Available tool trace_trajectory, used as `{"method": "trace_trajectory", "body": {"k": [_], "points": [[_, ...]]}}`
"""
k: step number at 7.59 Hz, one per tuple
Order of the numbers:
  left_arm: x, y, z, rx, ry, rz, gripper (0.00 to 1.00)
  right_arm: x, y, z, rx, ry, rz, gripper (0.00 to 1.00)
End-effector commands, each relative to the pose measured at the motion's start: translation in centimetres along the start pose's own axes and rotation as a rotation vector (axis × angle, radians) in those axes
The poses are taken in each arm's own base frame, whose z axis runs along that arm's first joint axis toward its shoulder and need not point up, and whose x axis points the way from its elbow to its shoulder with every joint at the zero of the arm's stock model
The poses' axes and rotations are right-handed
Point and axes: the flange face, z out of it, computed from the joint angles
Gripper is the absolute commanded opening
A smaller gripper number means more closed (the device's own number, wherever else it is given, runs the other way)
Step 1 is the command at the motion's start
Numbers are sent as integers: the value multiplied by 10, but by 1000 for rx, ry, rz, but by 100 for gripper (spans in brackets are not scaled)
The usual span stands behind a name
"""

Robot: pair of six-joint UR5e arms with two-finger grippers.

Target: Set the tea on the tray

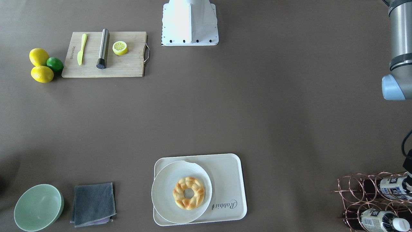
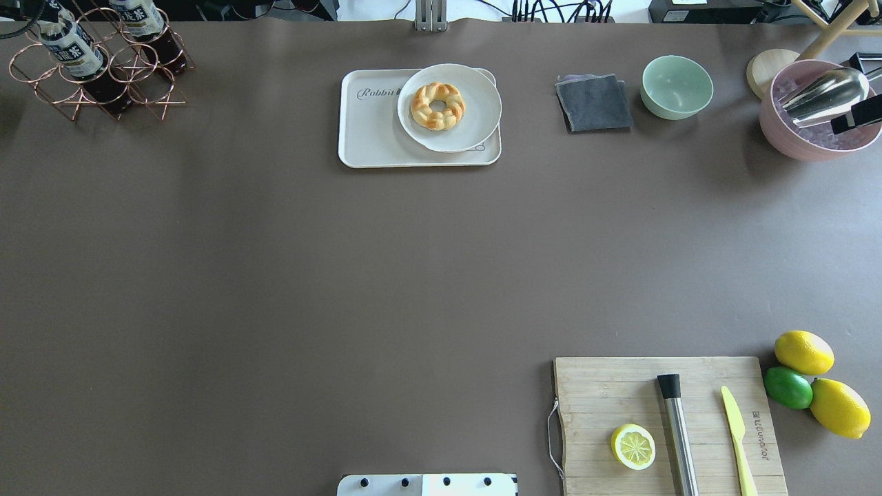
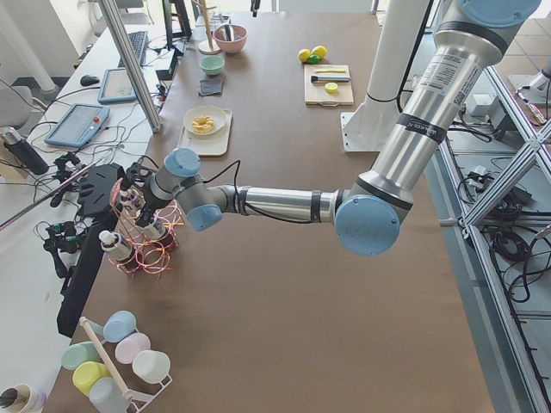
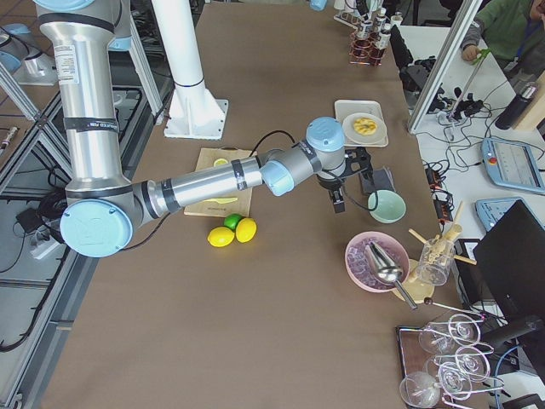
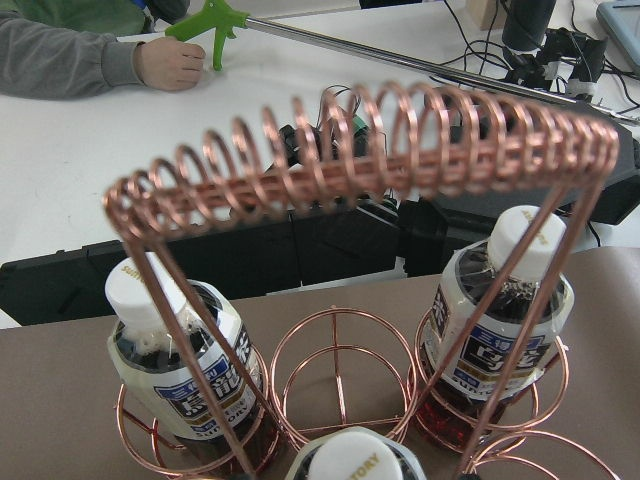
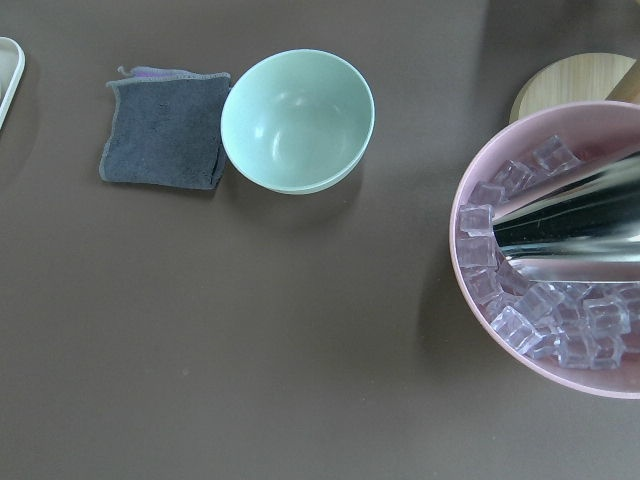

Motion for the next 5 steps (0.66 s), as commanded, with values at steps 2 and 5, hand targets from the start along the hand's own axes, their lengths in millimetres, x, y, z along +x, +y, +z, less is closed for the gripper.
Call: {"method": "trace_trajectory", "body": {"k": [2,5], "points": [[9,1,7,11,-8,-13,69,-1,0,0,3,2,-3,100],[7,2,7,11,-10,-15,68,-5,-4,-2,9,-2,3,100]]}}
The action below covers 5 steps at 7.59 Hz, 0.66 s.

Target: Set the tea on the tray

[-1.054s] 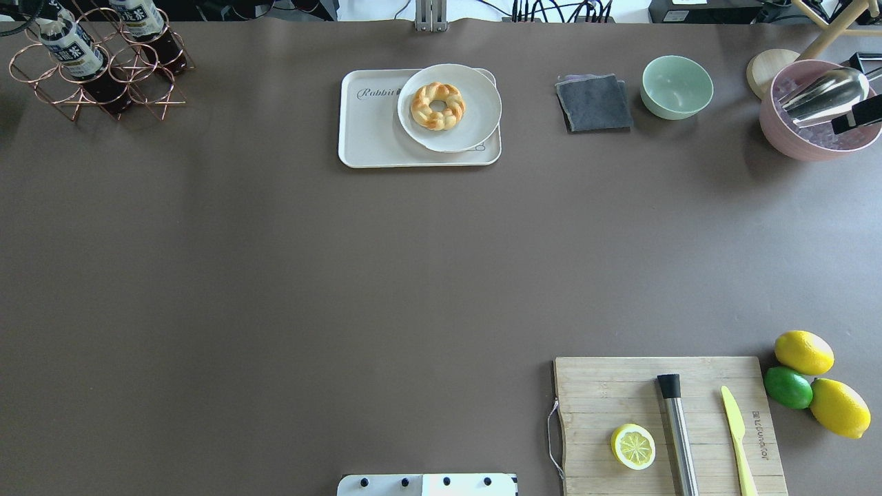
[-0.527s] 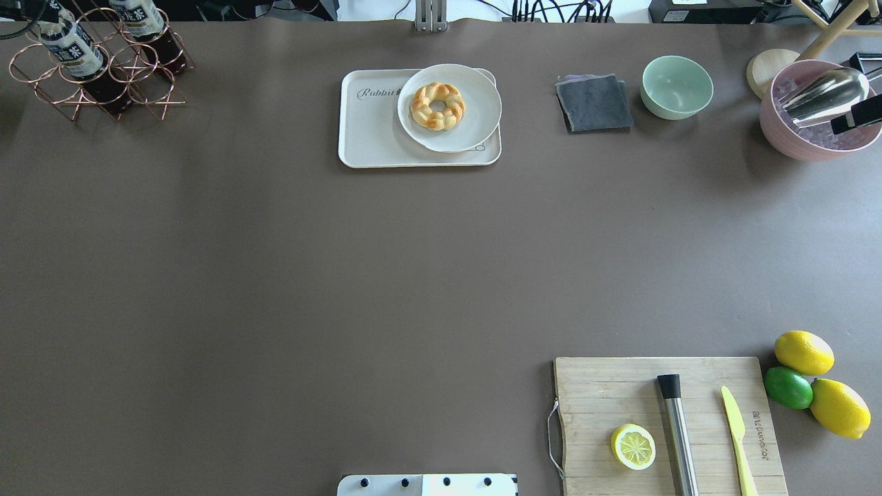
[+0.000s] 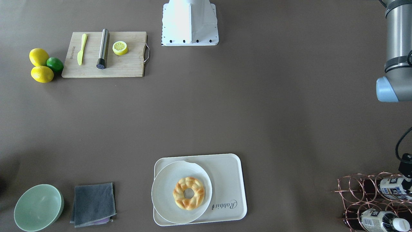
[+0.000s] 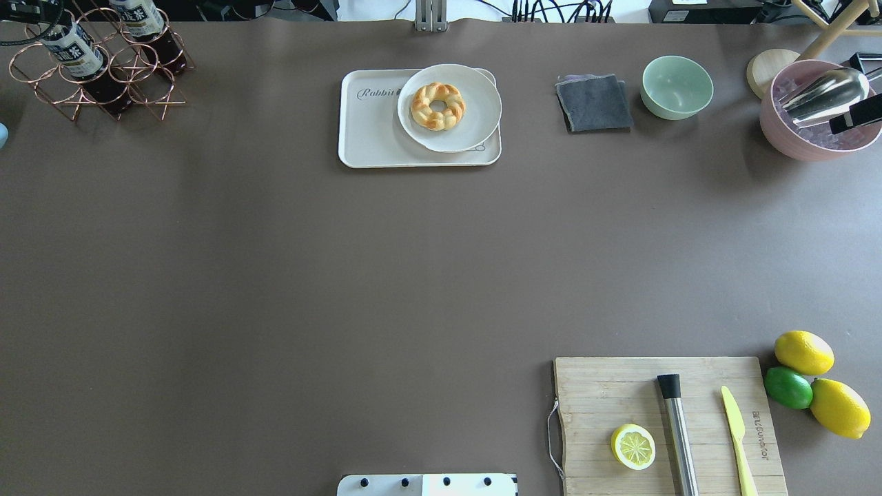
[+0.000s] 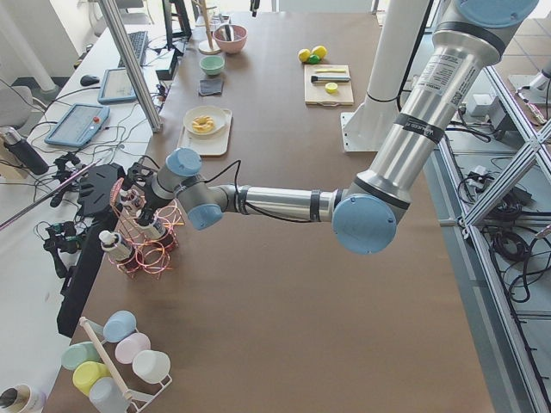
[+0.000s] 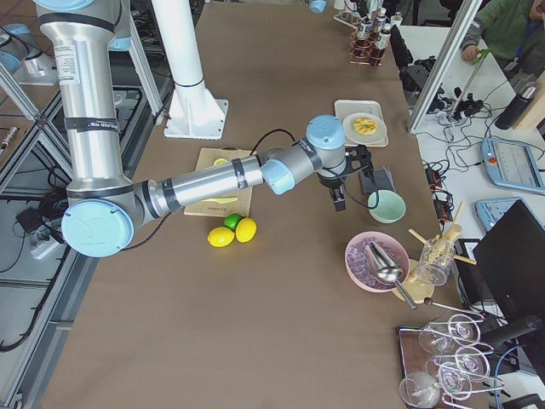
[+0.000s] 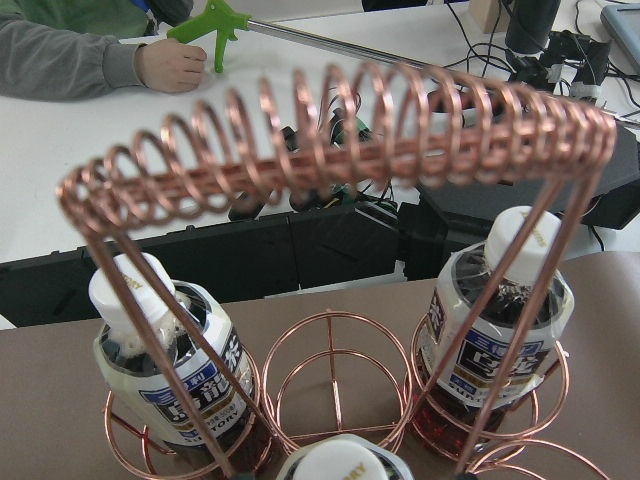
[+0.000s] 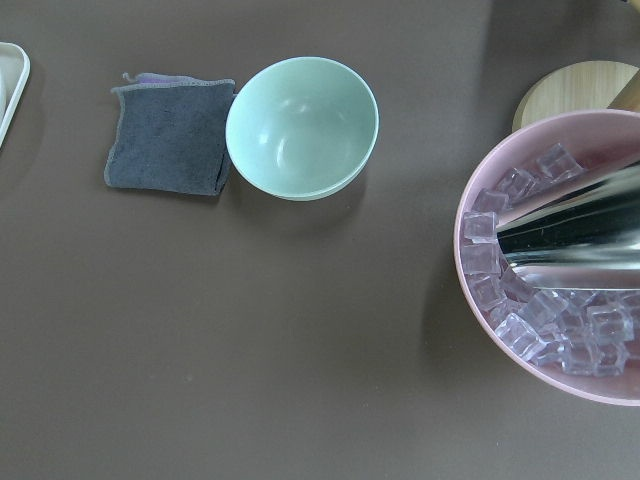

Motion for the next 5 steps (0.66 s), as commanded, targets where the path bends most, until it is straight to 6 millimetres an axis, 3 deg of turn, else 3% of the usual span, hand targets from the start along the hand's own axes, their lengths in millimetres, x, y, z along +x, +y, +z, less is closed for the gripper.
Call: {"method": "trace_trajectory", "body": {"k": [1,5], "points": [[-2,1,0,-1,-2,-2,67,-2,-2,-1,3,-1,5,100],[-7,2,-1,-1,-7,-6,61,-3,-3,-1,5,-2,5,100]]}}
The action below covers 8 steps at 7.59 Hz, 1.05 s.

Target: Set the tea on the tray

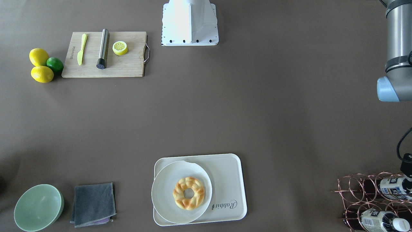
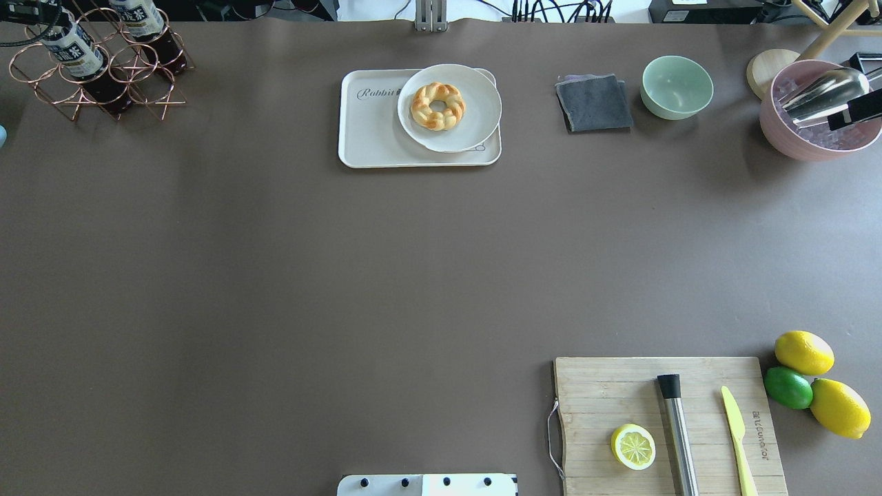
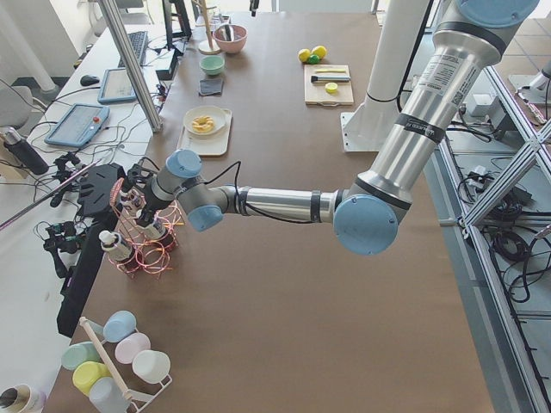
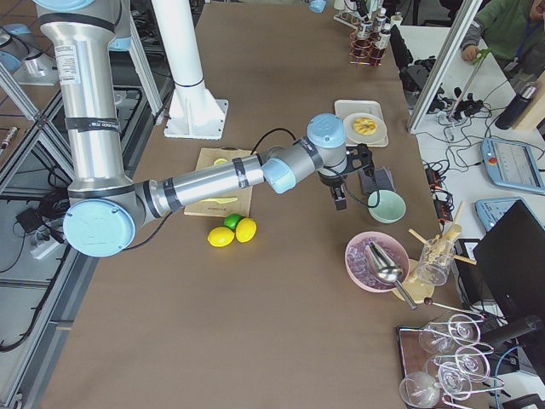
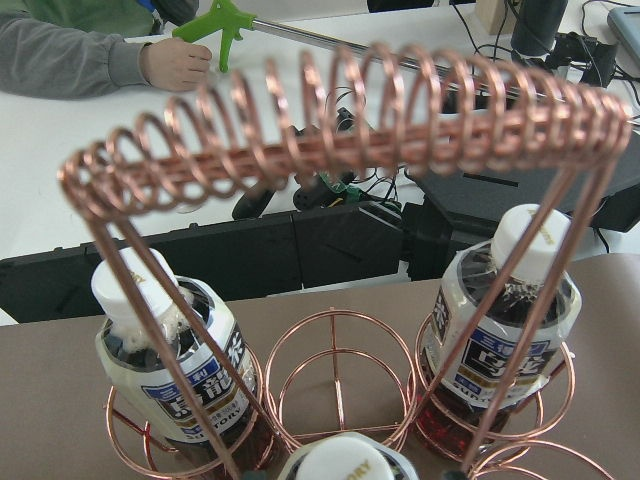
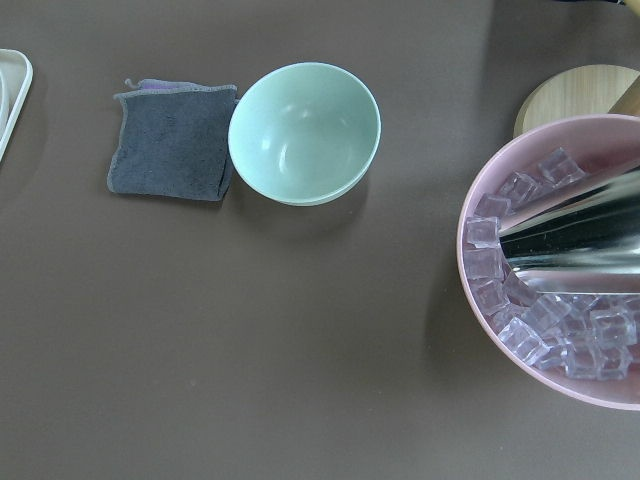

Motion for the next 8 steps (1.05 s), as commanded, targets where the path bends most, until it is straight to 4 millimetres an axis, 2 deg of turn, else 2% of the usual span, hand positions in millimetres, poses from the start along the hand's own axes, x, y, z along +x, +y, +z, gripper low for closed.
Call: {"method": "trace_trajectory", "body": {"k": [1,2,3,4,6,8], "points": [[-2,0,0,0,-2,-2,55,-1,-1,-1,2,-1,-2,100],[-2,0,0,0,-2,-2,39,-1,-1,-1,2,-1,-2,100],[-2,0,0,0,-2,-2,14,-2,-1,-1,3,-1,-3,100],[-2,-1,-2,3,-2,-3,0,-3,-1,-2,4,-3,-4,100],[-18,-19,-20,34,-9,-15,0,-3,-1,-2,4,-3,-4,100],[-17,-36,-38,72,-1,-22,0,-2,0,-1,3,-3,-3,100]]}}
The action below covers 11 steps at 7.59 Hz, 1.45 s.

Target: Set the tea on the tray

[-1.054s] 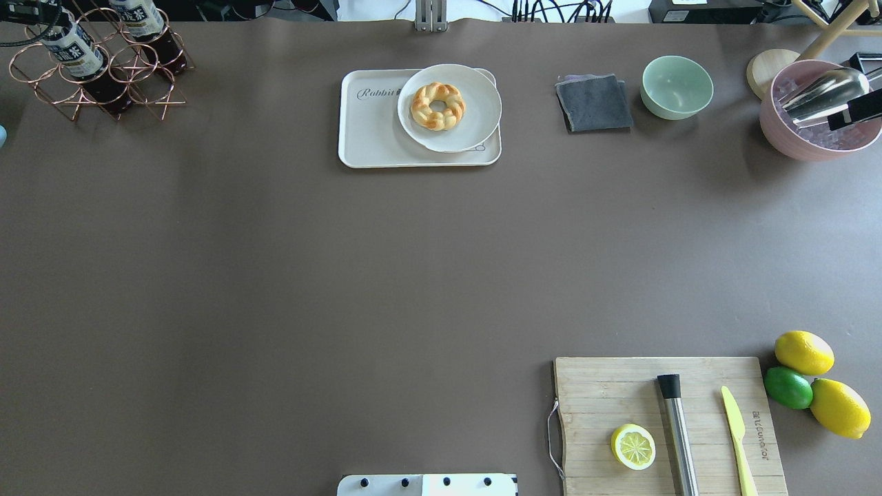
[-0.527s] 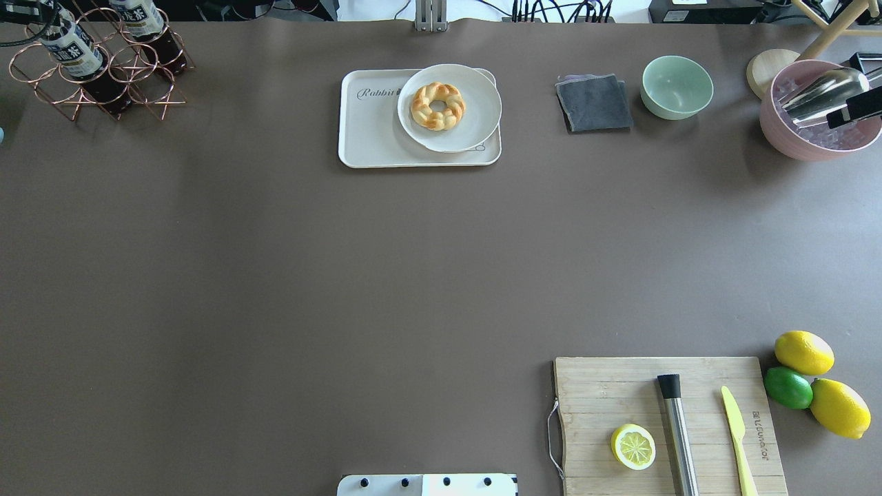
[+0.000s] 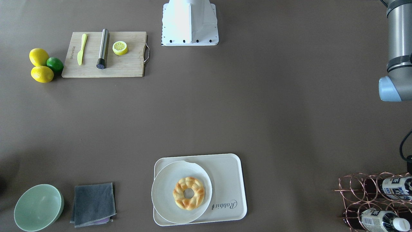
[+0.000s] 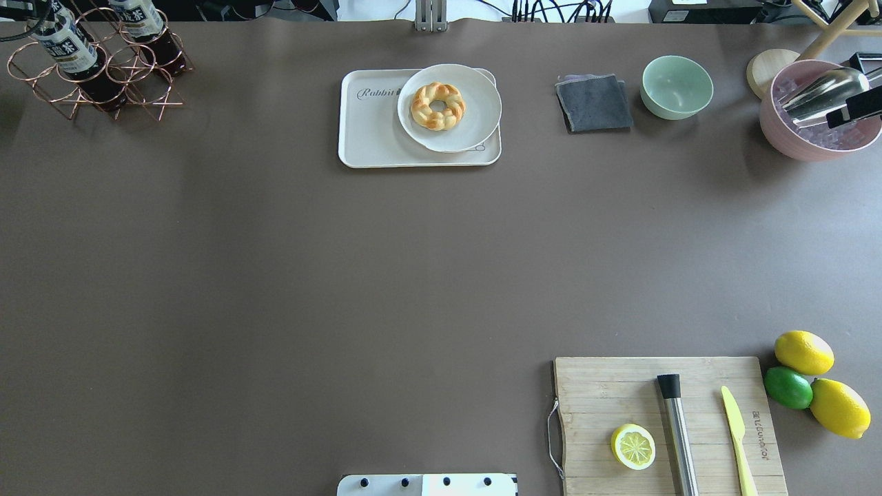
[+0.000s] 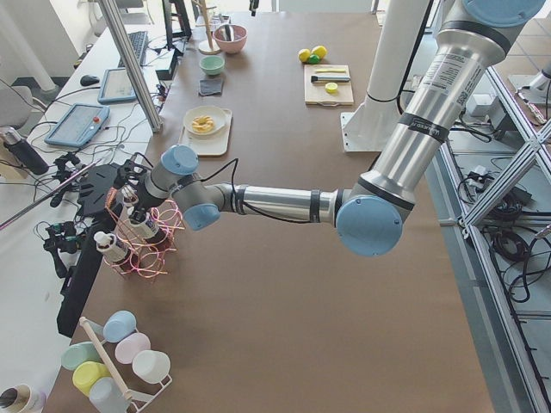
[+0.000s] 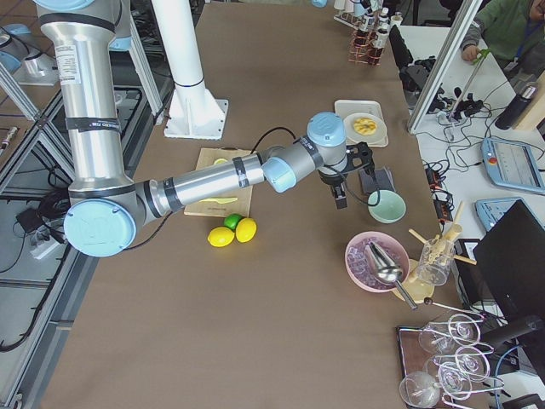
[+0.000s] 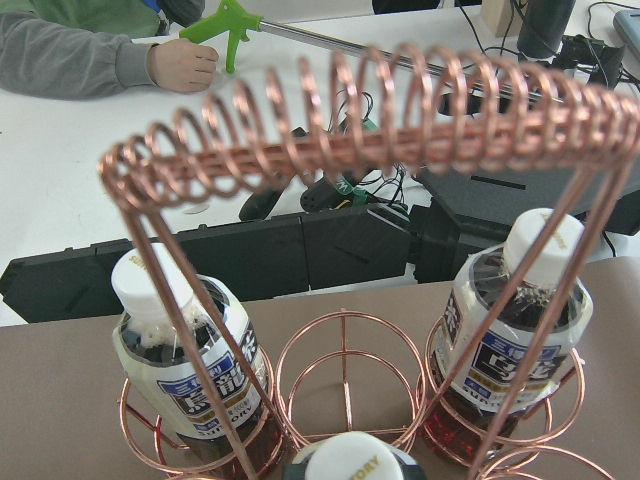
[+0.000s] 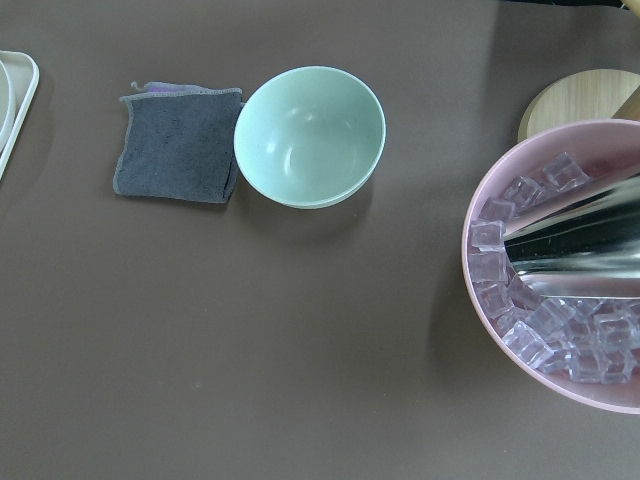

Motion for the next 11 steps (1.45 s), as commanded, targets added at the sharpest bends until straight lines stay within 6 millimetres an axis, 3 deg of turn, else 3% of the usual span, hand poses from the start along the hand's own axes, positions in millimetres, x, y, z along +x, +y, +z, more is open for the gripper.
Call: {"method": "trace_trajectory", "body": {"k": [1,2,5,7,8,9,10,11], "points": [[-5,-23,-26,39,17,-13,0,0,1,0,0,0,1,100],[-16,-34,-44,31,50,-27,0,0,1,0,0,0,1,100],[-1,-54,-87,45,115,-16,0,-1,0,-1,1,-1,0,100],[4,-73,-137,29,187,-17,0,0,1,0,0,0,3,100],[8,-62,-160,35,206,-5,0,-1,0,-1,1,-2,1,100],[22,-55,-186,62,224,18,0,-1,0,-1,1,-2,-1,100],[49,-48,-205,79,258,55,0,-4,-2,-3,7,-3,-8,100],[103,-30,-212,74,333,125,0,-9,-3,-7,15,-6,-17,100]]}}
